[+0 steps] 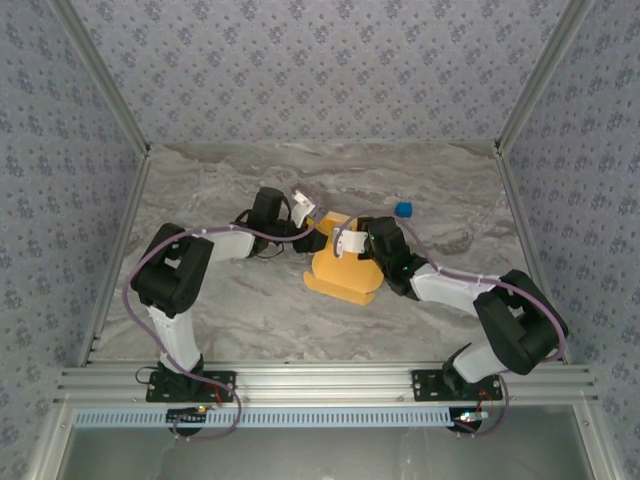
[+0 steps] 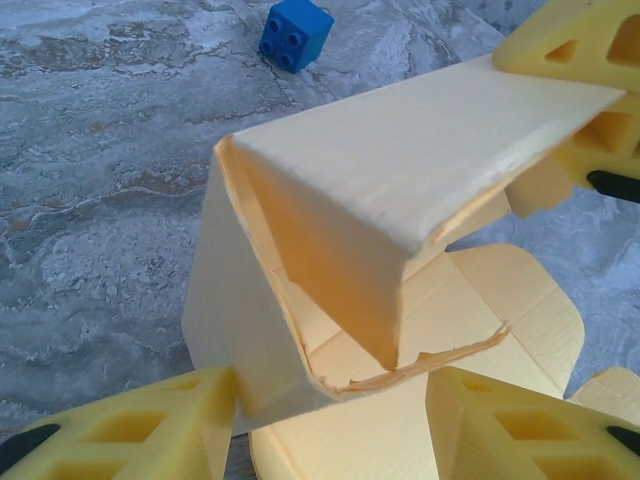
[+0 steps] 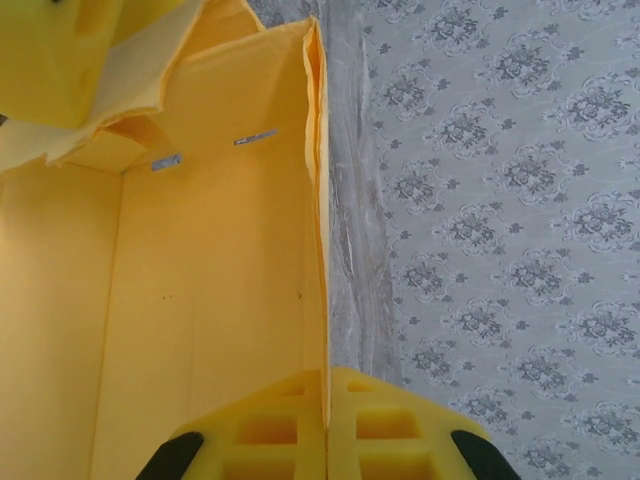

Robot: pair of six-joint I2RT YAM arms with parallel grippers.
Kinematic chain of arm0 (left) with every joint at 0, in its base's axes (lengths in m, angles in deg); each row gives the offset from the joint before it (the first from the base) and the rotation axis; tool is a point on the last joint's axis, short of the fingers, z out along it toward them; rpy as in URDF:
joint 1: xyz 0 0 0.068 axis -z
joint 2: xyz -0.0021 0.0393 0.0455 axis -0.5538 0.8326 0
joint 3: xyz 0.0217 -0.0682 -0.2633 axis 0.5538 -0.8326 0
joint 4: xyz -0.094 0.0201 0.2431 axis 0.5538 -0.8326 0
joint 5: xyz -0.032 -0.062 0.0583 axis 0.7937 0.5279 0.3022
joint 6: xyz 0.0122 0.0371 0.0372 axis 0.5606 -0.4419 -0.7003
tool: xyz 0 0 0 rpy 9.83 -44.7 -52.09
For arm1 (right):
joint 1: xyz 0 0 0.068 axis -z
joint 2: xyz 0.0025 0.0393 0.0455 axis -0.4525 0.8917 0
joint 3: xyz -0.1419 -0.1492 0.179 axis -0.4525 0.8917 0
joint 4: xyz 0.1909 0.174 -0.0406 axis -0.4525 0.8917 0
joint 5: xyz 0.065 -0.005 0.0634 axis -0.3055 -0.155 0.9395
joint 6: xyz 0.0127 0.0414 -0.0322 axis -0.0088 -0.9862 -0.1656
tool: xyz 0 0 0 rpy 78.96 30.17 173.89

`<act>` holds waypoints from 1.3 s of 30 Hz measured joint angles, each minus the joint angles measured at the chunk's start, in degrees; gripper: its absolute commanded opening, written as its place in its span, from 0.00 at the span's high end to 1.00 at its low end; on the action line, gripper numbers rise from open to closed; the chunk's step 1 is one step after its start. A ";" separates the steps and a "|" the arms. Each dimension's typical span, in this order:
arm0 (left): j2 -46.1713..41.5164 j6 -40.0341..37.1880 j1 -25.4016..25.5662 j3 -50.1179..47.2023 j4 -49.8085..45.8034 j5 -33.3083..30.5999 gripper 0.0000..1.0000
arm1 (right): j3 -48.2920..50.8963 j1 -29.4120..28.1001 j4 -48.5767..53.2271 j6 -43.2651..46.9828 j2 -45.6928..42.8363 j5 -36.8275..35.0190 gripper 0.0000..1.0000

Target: Fold the paper box

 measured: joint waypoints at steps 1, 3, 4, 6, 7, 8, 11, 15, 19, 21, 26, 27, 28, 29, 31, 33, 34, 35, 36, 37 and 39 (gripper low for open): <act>0.31 -0.31 -0.09 0.61 -0.70 0.26 0.47 | -0.09 0.11 -0.07 0.22 0.26 0.02 1.00; 1.14 -1.16 -0.26 1.92 -2.16 1.03 0.47 | -0.11 0.44 -0.57 1.20 1.14 0.02 1.00; 1.51 -1.42 -0.35 2.27 -2.60 1.16 0.47 | -0.11 0.59 -0.83 1.70 1.57 0.04 1.00; 2.25 -2.10 -0.39 2.86 -3.80 1.46 0.47 | -0.07 0.92 -1.20 2.84 2.34 0.09 1.00; 2.56 -2.47 -0.44 3.08 -4.52 1.57 0.47 | 0.02 1.09 -1.57 3.39 2.56 0.22 1.00; 2.84 -2.84 -0.48 3.39 -5.27 1.75 0.47 | 0.09 1.29 -1.92 3.89 2.67 0.37 1.00; 3.04 -3.63 -0.74 4.04 -6.73 1.99 0.46 | 0.15 1.73 -3.19 5.20 3.32 0.66 1.00; 3.04 -4.37 -1.14 4.52 -7.06 2.36 0.45 | 0.17 1.97 -4.66 6.27 4.57 0.74 1.00; 3.04 -4.79 -1.51 4.70 -7.17 2.69 0.47 | 0.17 2.19 -5.31 6.45 5.03 1.11 1.00; 3.08 -4.83 -1.55 4.87 -7.34 2.82 0.49 | 0.17 2.32 -5.35 6.43 5.03 1.36 1.00; 3.98 -4.81 -1.55 5.31 -7.48 3.17 0.54 | 0.17 2.45 -5.29 5.70 5.01 1.64 1.00; 4.13 -4.79 -1.55 5.31 -7.54 3.21 0.55 | 0.17 2.45 -5.25 5.57 5.01 1.64 1.00; 4.31 -4.76 -1.55 5.31 -7.56 3.21 0.56 | 0.17 2.45 -5.25 5.49 5.01 1.64 1.00; 4.46 -4.74 -1.55 5.33 -7.50 3.19 0.56 | 0.17 2.45 -5.22 5.35 4.98 1.66 1.00; 4.61 -4.61 -1.53 5.33 -7.39 3.15 0.55 | 0.17 2.45 -5.07 5.07 4.90 1.88 1.00; 4.81 -4.44 -1.49 5.33 -6.82 2.73 0.55 | 0.13 2.45 -4.79 4.66 4.66 2.08 1.00; 4.87 -4.24 -1.49 5.33 -6.64 2.51 0.55 | 0.13 2.45 -4.74 4.46 4.57 2.21 1.00; 4.90 -4.07 -1.46 5.33 -6.47 2.25 0.55 | 0.13 2.45 -4.68 4.24 4.50 2.27 1.00; 4.90 -3.82 -1.40 5.33 -6.19 1.70 0.55 | 0.13 2.45 -4.57 4.07 4.44 2.47 1.00; 4.90 -3.67 -1.36 5.33 -5.81 1.20 0.55 | 0.13 2.45 -4.46 4.00 4.37 2.49 1.00; 4.90 -2.99 -1.09 5.33 -4.83 0.17 0.55 | 0.11 2.45 -4.35 3.63 4.31 2.49 1.00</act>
